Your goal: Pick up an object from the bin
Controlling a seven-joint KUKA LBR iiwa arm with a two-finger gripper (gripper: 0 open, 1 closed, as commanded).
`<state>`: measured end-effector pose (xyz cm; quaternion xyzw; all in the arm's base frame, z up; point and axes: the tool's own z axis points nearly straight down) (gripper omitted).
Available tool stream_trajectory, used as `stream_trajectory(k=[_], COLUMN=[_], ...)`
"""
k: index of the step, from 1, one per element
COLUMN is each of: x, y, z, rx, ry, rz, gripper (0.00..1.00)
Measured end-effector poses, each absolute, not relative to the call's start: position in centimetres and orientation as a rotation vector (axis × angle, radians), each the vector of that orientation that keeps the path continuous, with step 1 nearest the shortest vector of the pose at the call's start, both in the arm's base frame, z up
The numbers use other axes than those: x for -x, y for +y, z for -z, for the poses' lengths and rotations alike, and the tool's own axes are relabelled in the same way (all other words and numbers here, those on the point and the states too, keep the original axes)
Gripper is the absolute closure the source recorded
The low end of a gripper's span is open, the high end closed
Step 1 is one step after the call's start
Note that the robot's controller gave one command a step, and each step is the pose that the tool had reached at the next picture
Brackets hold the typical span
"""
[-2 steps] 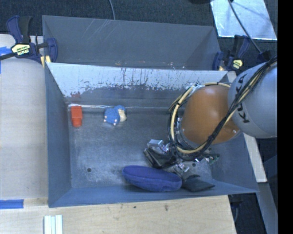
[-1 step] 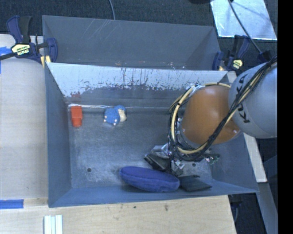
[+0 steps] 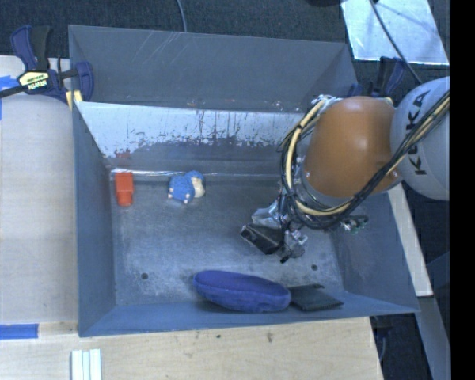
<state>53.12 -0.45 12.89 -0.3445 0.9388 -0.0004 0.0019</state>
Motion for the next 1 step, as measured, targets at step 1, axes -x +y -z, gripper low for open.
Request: stream_trajectory(k=[1], x=[-57.95], y=[-0.60], z=[-27.96], rx=[1.086], ry=[2.943], rz=[0.002], gripper=[1.00])
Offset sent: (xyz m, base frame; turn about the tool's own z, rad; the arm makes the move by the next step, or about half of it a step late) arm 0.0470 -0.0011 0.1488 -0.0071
